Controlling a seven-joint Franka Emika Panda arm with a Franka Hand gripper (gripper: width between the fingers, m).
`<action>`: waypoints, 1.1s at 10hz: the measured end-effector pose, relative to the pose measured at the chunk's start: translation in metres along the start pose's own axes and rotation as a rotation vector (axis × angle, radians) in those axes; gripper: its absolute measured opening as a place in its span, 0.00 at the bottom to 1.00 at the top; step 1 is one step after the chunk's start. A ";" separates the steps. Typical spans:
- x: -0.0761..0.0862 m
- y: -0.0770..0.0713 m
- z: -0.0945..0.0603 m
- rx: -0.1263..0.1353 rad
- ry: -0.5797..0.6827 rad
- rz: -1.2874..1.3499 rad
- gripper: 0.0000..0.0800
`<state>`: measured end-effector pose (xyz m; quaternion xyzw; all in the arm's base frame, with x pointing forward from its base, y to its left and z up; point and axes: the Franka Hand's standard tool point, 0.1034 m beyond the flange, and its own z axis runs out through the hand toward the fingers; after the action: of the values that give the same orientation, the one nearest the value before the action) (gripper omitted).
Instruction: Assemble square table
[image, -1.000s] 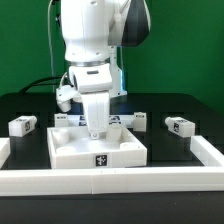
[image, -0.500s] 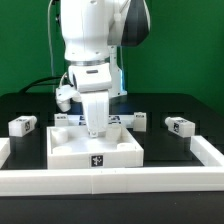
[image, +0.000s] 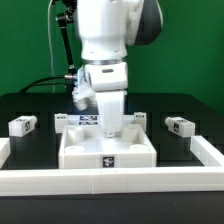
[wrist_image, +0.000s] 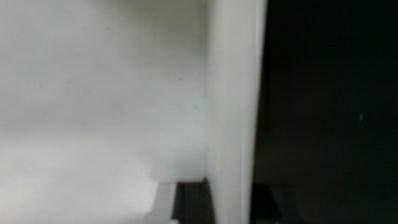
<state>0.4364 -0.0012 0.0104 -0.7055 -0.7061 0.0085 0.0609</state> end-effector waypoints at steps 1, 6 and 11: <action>0.018 0.005 0.000 -0.004 0.006 0.003 0.08; 0.075 0.035 0.005 -0.033 0.032 -0.017 0.08; 0.081 0.059 0.004 -0.037 0.041 -0.019 0.08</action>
Offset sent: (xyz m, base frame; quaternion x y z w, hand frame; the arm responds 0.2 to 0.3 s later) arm 0.0315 0.0543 -0.0032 -0.0127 0.0129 -0.0182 0.9997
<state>0.4947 0.0803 0.0071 -0.6996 -0.7115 -0.0196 0.0624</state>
